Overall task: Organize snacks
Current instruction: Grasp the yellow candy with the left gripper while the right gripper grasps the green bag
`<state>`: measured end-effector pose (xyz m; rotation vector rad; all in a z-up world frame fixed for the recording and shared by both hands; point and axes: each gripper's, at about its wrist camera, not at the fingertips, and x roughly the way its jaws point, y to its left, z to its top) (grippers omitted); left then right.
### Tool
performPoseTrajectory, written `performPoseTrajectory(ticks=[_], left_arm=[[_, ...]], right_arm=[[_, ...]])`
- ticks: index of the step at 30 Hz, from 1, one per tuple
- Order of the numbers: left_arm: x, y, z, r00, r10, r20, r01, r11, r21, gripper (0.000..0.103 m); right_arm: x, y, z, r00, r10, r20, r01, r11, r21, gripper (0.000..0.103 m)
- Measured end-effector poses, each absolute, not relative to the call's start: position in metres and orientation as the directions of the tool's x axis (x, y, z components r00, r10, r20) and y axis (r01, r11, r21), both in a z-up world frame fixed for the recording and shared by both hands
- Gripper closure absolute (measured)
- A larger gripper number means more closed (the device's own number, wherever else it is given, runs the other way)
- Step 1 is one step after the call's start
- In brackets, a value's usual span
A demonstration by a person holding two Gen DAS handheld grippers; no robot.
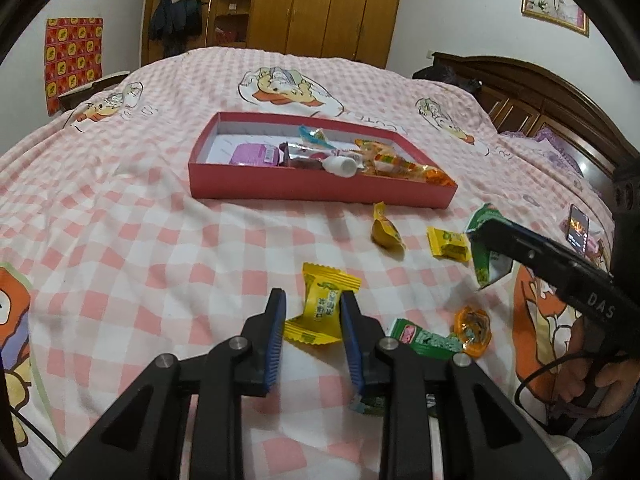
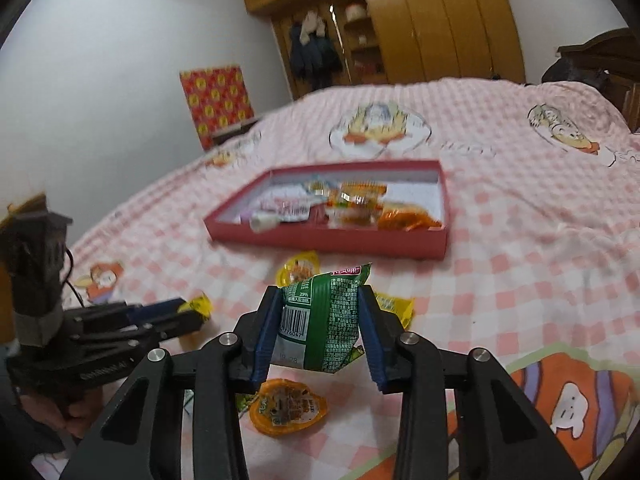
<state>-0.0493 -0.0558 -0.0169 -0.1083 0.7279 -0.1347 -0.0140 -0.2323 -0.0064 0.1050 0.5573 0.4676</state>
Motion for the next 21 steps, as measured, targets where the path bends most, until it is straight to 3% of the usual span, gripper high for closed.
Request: performPoseTrajectory(ticks=[21], left_arm=[[-0.049,-0.055,-0.021,0.738,-0.140,-0.660,0.065,0.988,-0.138,0.074]], right_arm=[[-0.001,-0.231,-0.016,0.708,0.452,-0.543,-0.377,0.892,0.251,0.064]])
